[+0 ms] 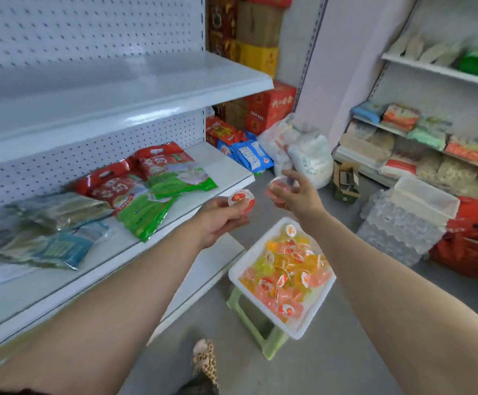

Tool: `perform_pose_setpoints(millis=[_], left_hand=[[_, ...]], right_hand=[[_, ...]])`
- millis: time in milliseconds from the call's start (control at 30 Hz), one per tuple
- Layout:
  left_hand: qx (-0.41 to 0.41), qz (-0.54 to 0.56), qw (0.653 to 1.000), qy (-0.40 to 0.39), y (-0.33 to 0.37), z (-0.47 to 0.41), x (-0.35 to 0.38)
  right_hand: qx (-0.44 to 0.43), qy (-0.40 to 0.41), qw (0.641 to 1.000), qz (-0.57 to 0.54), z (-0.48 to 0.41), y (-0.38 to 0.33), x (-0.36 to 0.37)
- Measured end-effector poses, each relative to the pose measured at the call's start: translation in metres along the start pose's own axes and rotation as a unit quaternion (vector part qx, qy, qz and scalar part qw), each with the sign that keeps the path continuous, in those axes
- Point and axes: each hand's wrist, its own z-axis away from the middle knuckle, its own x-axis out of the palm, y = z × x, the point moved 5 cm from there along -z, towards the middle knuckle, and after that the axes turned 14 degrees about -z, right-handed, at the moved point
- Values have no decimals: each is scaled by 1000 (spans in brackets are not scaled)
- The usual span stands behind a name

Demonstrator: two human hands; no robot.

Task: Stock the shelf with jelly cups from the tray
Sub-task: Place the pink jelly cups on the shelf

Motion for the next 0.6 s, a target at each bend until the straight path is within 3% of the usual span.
perform_pose_setpoints(millis=[233,367,467,600], left_hand=[[143,35,988,47,106,107,-88],[205,17,974,92,148,168,-150],[214,-19,966,144,166,216,-209],[166,-186,932,264,179,287,-295]], right_hand=[[-129,-101,986,-24,38,-104,135],[-150,-161,974,-46,63,-143,222],[-174,-205,962,-39,87,-161,292],[-189,-280,941,1,128,-172,394]])
